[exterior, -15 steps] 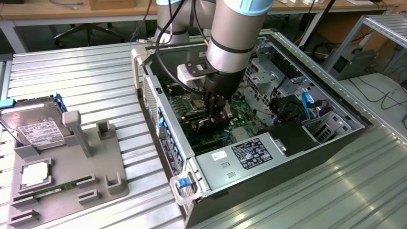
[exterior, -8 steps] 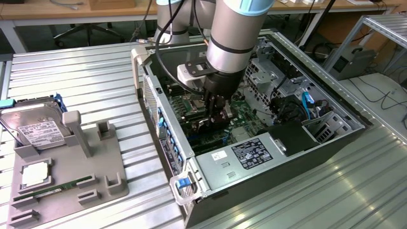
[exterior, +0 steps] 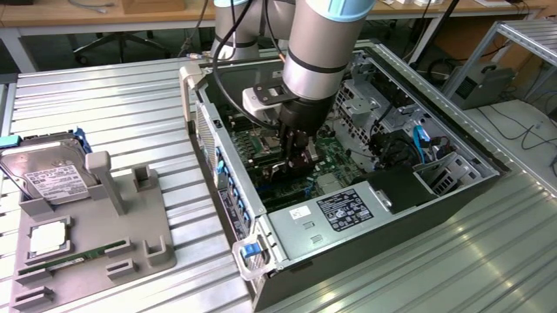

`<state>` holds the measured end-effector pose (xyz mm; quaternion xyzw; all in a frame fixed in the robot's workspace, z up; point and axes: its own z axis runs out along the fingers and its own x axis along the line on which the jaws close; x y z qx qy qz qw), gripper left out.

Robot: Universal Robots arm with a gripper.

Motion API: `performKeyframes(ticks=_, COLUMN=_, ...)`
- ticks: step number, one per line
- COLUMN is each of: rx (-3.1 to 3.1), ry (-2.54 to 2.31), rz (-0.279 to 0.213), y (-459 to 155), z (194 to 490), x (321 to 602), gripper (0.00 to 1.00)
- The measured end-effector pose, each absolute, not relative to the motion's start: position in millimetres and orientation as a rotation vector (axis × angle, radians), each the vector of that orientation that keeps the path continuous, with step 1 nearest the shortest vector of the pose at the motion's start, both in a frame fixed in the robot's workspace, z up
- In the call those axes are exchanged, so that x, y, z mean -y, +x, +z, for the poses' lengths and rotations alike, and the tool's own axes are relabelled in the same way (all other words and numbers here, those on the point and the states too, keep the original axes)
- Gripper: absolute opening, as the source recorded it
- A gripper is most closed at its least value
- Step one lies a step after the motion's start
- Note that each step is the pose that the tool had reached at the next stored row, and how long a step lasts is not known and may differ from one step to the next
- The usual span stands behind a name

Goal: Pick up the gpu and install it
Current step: 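Insert the gpu into the slot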

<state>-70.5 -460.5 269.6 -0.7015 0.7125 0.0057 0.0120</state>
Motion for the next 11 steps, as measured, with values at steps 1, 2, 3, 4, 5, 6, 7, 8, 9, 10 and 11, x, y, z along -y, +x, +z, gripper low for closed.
performKeyframes(ticks=1, rx=-2.222, ry=-2.187, rz=0.018, y=-70.5, z=269.6, x=460.5, gripper=0.26)
performKeyframes(ticks=2, rx=-2.221, ry=-2.187, rz=0.018, y=-70.5, z=269.5, x=460.5, gripper=0.26)
performKeyframes(ticks=3, rx=-2.221, ry=-2.187, rz=0.018, y=-70.5, z=269.5, x=460.5, gripper=0.27)
performKeyframes(ticks=4, rx=-2.221, ry=-2.187, rz=0.018, y=-70.5, z=269.5, x=460.5, gripper=0.33)
performKeyframes(ticks=5, rx=-2.221, ry=-2.187, rz=0.018, y=-70.5, z=269.5, x=460.5, gripper=0.33)
performKeyframes(ticks=6, rx=-2.221, ry=-2.187, rz=0.018, y=-70.5, z=269.5, x=460.5, gripper=0.4)
performKeyframes(ticks=7, rx=-2.221, ry=-2.187, rz=0.018, y=-70.5, z=269.6, x=460.5, gripper=0.4)
performKeyframes(ticks=8, rx=-2.221, ry=-2.187, rz=0.018, y=-70.5, z=269.6, x=460.5, gripper=0.4)
performKeyframes(ticks=9, rx=-2.222, ry=-2.187, rz=0.018, y=-70.6, z=269.6, x=460.5, gripper=0.4)
performKeyframes(ticks=10, rx=-2.223, ry=-2.186, rz=0.018, y=-70.5, z=269.3, x=460.5, gripper=0.4)
performKeyframes(ticks=11, rx=-2.225, ry=-2.184, rz=0.018, y=-70.5, z=268.7, x=460.5, gripper=0.4)
